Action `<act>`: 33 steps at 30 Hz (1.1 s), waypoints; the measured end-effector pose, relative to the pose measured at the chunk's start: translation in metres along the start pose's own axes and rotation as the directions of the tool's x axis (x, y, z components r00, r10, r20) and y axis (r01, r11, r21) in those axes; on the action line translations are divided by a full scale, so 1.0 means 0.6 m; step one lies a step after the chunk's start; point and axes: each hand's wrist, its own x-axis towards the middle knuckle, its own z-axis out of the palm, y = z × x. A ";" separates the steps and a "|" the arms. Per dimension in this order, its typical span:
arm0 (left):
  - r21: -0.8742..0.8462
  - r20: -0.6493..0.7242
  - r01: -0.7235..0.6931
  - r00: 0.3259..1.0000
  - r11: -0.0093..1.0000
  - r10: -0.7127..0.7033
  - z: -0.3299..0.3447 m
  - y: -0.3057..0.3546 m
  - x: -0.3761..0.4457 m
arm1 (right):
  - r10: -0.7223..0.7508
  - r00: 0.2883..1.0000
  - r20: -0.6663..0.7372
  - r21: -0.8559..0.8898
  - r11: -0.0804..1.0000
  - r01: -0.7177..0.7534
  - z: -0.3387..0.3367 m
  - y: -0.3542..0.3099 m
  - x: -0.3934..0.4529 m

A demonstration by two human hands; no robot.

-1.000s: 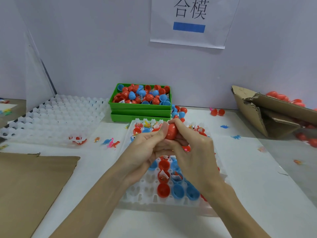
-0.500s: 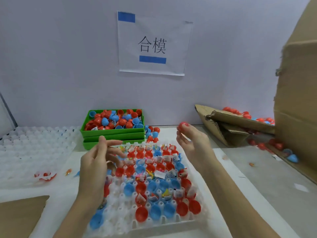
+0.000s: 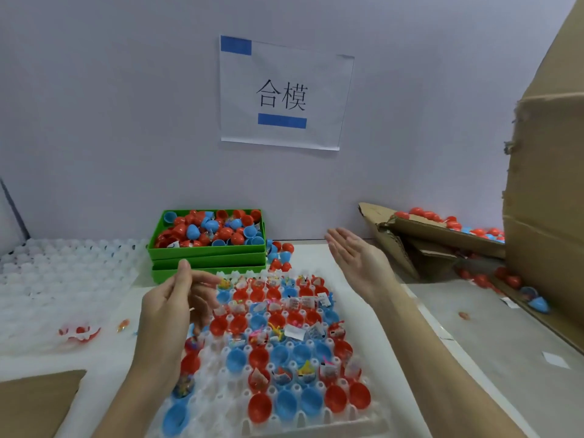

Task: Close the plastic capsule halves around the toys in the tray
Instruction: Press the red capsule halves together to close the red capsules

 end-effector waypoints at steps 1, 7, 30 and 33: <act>0.009 -0.004 -0.002 1.000 1.000 0.002 0.000 0.002 0.000 | -0.020 1.000 0.014 -0.071 0.997 0.021 0.002 0.013 -0.025; 0.061 -0.101 0.057 0.994 0.997 -0.051 -0.024 -0.002 0.016 | -0.032 0.938 0.345 -0.711 0.643 0.284 0.081 0.069 -0.158; 0.189 0.018 0.005 1.000 0.982 -0.009 -0.041 -0.014 0.023 | -0.118 0.586 0.802 -0.592 -0.022 0.805 0.102 0.154 -0.213; 0.160 0.224 -0.008 0.974 0.987 -0.029 -0.033 -0.012 0.016 | -0.270 0.575 0.772 -0.608 -0.050 0.792 0.090 0.126 -0.197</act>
